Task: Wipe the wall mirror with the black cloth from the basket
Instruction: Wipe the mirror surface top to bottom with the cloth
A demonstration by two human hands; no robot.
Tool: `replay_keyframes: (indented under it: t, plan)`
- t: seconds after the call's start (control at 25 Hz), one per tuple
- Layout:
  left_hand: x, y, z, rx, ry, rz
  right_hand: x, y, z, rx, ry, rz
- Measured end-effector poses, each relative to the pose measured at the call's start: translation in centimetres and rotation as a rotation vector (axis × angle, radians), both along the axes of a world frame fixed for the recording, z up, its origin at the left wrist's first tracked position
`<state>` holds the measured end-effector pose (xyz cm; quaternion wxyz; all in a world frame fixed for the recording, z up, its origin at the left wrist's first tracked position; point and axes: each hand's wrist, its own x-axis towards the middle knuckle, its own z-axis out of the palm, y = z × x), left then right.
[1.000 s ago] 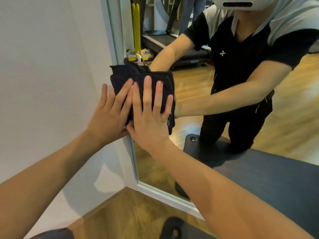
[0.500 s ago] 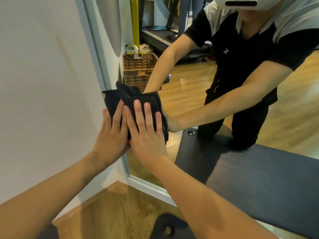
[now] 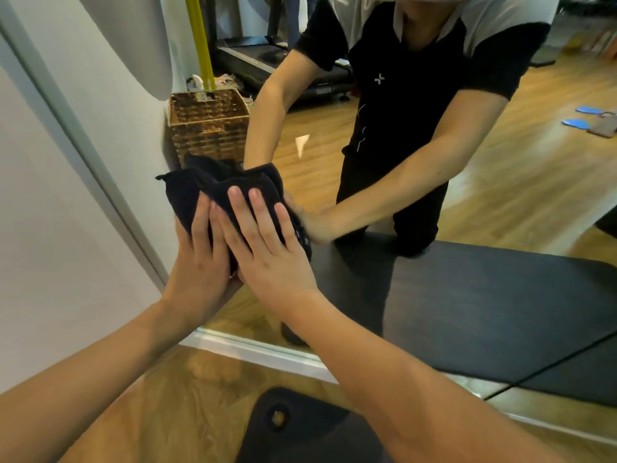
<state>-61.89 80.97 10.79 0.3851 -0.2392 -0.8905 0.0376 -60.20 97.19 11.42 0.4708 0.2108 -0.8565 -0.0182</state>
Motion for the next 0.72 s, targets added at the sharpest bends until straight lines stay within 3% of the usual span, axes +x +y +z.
replay_keyframes:
  t: [0.16,0.72]
  plan:
    - [2.5,7.3,-0.1,0.073,0.008,-0.112,2.5,7.6,-0.4,0.036,0.025,-0.029]
    - [10.5,35.3,-0.9,0.015,0.154,-0.301,13.2,35.8,-0.7,0.093,0.007,-0.240]
